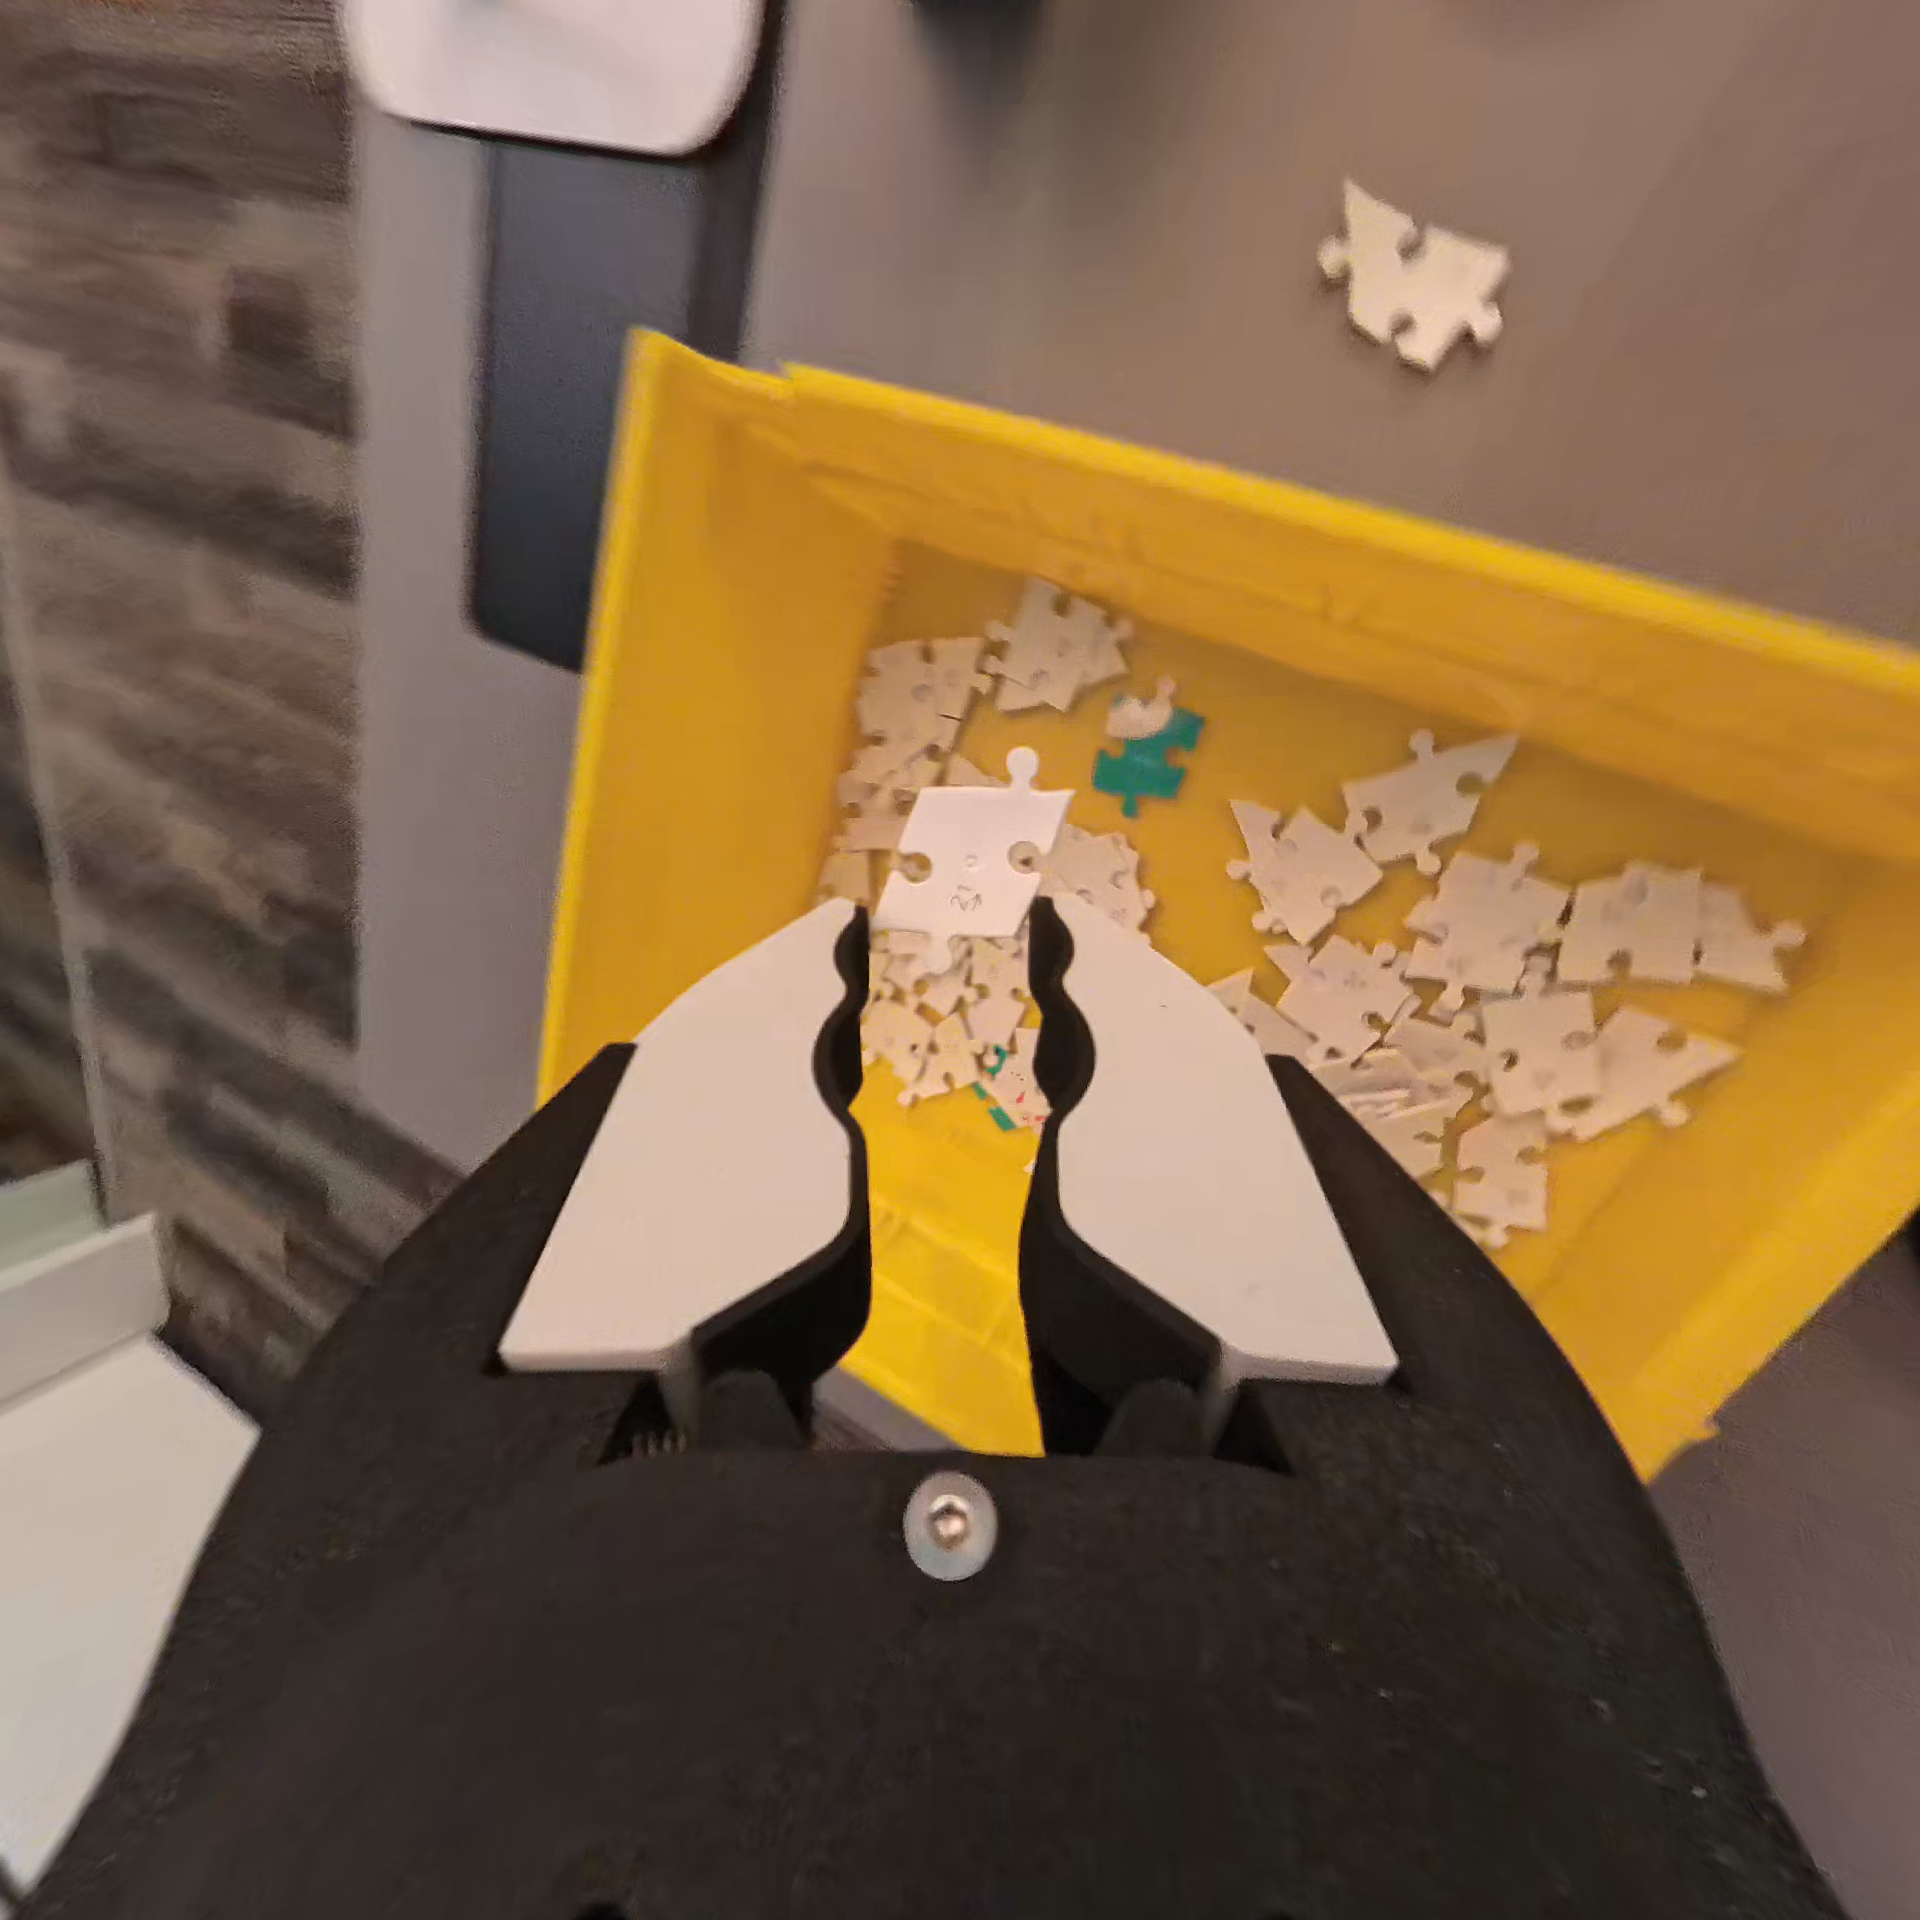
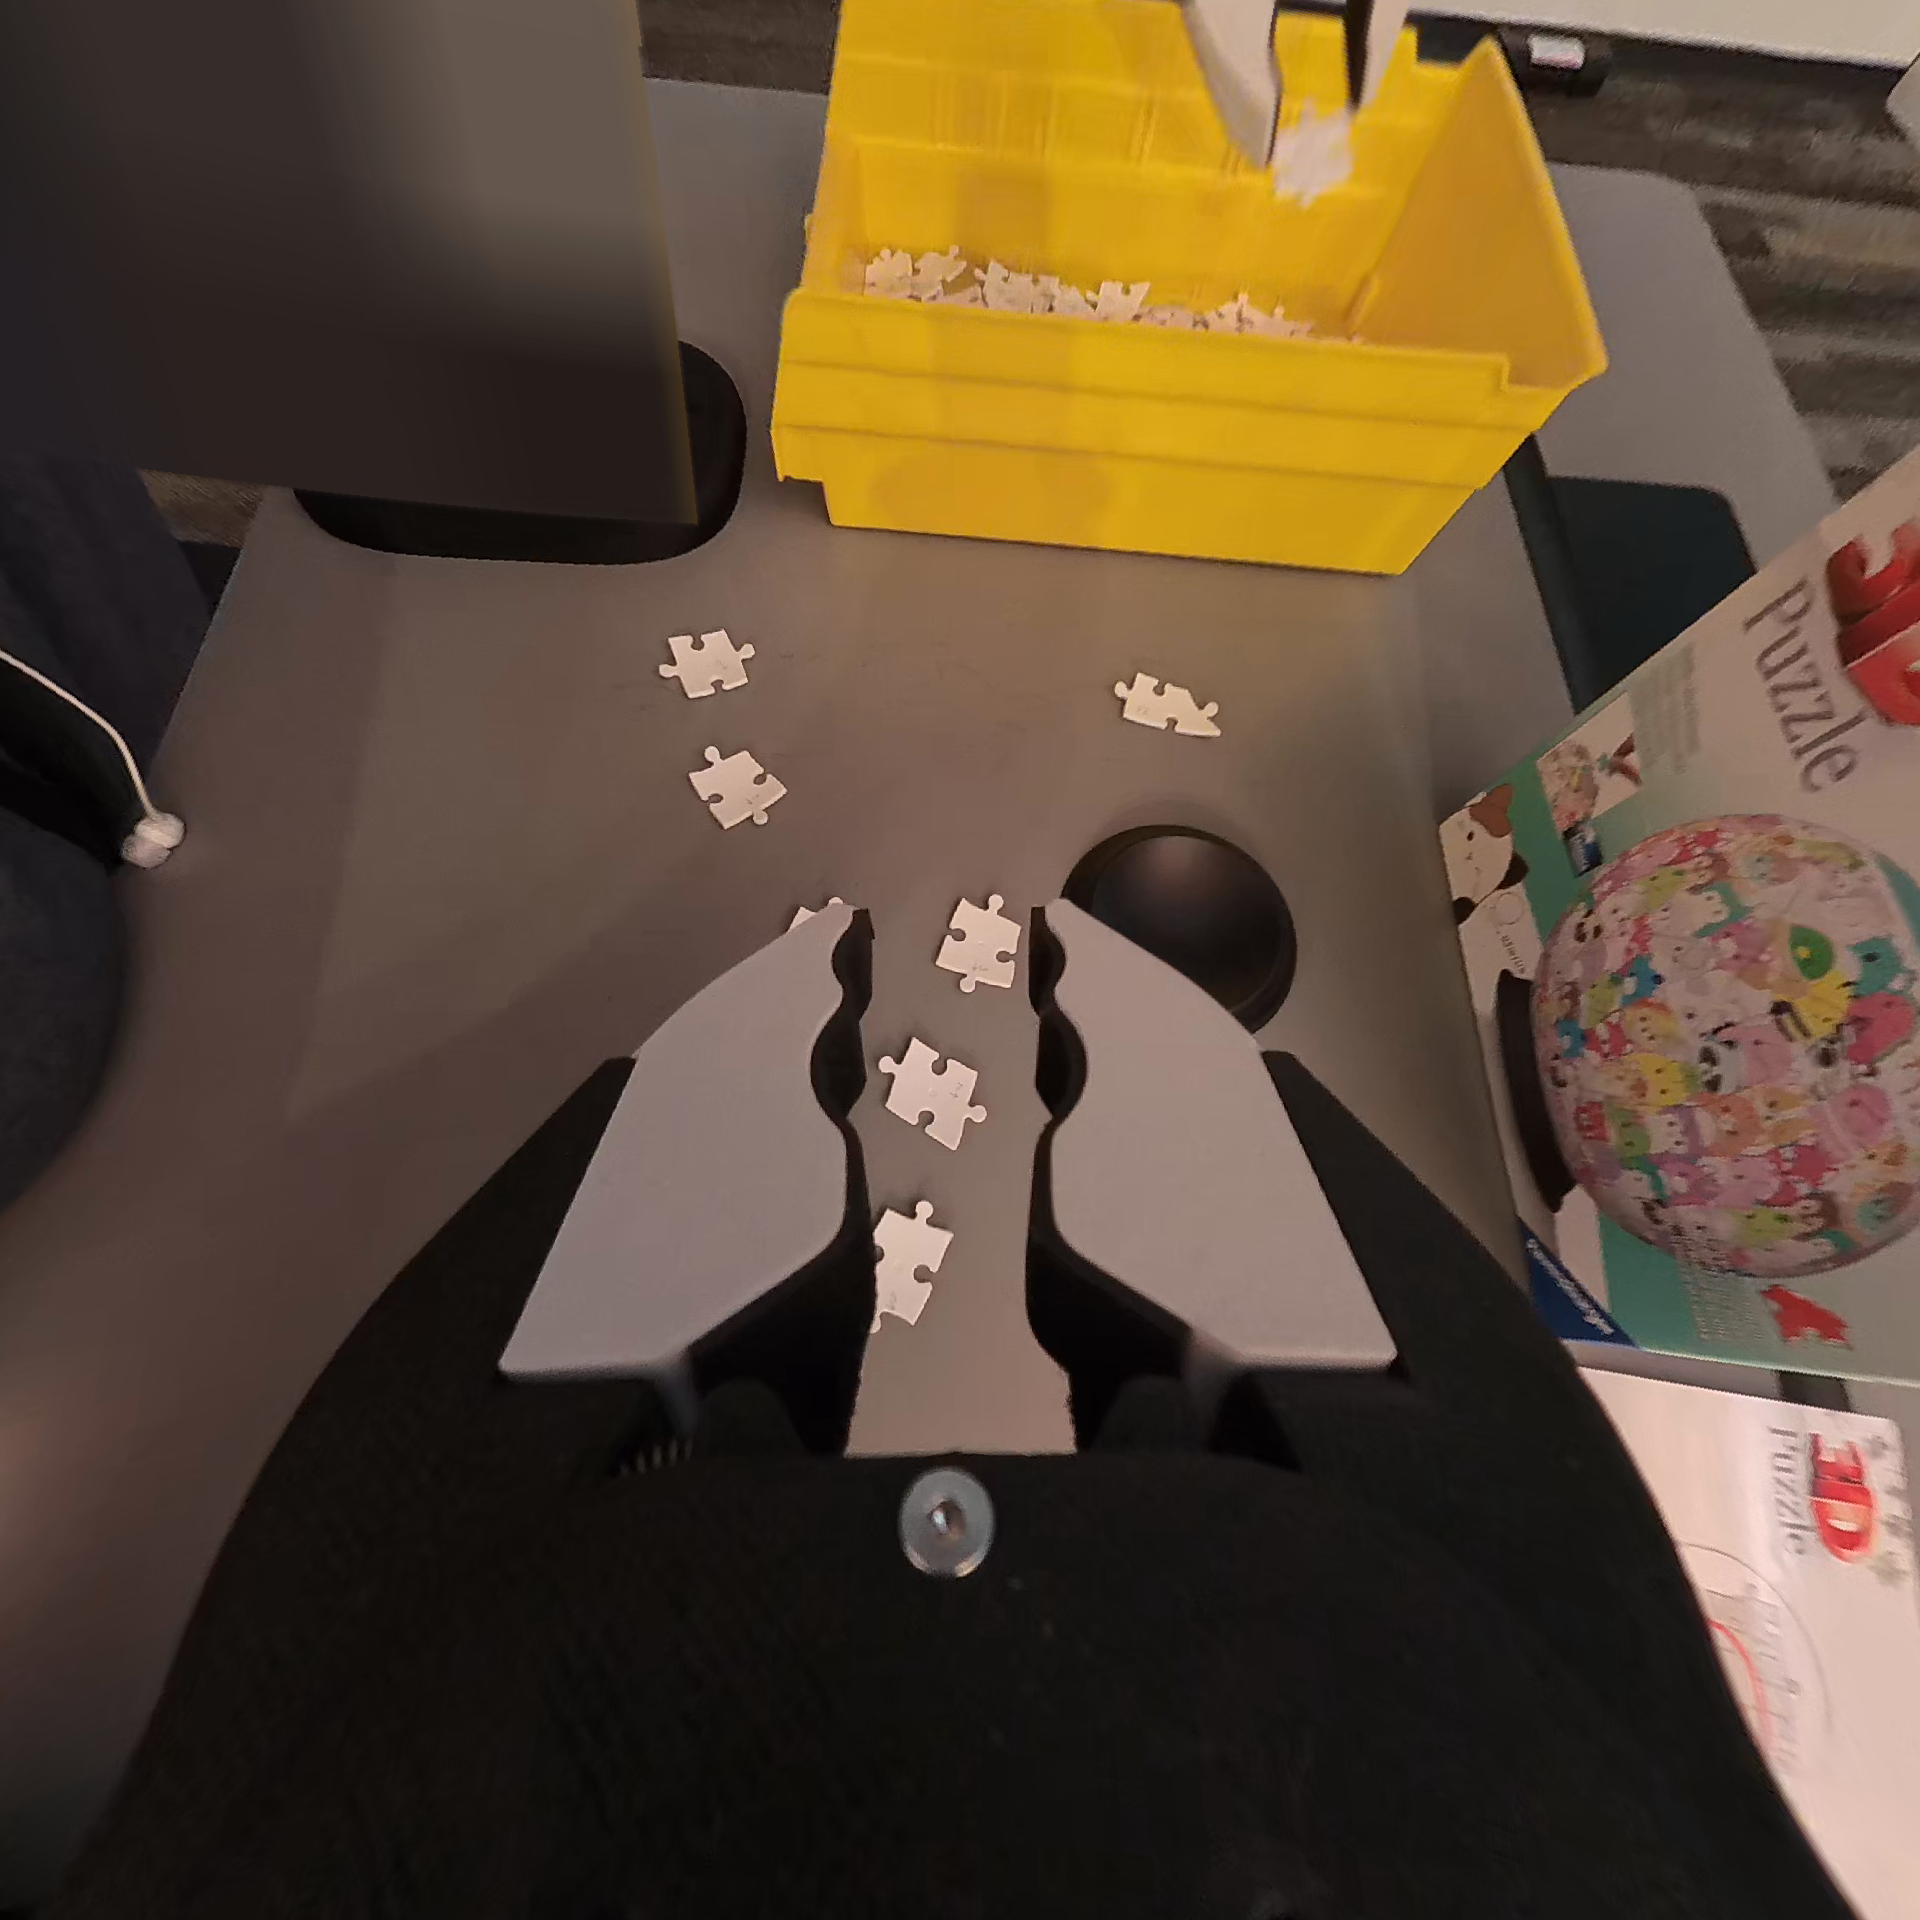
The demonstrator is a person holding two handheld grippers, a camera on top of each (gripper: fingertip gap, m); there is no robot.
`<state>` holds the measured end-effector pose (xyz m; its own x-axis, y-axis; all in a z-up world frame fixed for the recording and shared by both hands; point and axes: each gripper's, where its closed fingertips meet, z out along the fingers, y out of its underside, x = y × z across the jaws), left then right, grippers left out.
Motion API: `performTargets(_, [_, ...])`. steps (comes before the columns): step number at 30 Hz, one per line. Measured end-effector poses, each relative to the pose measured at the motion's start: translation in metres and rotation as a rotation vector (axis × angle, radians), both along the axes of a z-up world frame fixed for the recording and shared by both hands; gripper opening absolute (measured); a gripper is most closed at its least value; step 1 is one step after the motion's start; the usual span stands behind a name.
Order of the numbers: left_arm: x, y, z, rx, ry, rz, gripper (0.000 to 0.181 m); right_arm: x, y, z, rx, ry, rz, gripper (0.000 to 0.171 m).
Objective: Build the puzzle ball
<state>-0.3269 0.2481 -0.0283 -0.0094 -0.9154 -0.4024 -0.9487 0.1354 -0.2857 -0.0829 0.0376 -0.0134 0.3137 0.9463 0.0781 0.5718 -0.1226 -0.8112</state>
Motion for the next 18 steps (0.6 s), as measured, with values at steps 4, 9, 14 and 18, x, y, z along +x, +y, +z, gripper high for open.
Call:
performTargets(4, [0.030, -0.056, 0.034, -0.037, -0.158, 0.196, 0.029, 0.002, -0.009, 0.018, 0.057, 0.002, 0.010, 0.030])
performTargets(9, [0.081, -0.125, -0.006, -0.136, -0.206, 0.359, 0.029, 0.005, -0.026, 0.044, 0.120, 0.033, 0.035, 0.030])
performTargets(14, [0.100, -0.125, -0.082, -0.120, -0.067, 0.489, 0.029, 0.010, -0.040, 0.059, 0.154, 0.057, 0.060, 0.030])
performTargets(18, [0.107, -0.116, -0.082, -0.040, -0.035, 0.560, 0.029, 0.012, -0.046, 0.066, 0.157, 0.088, 0.080, 0.030])
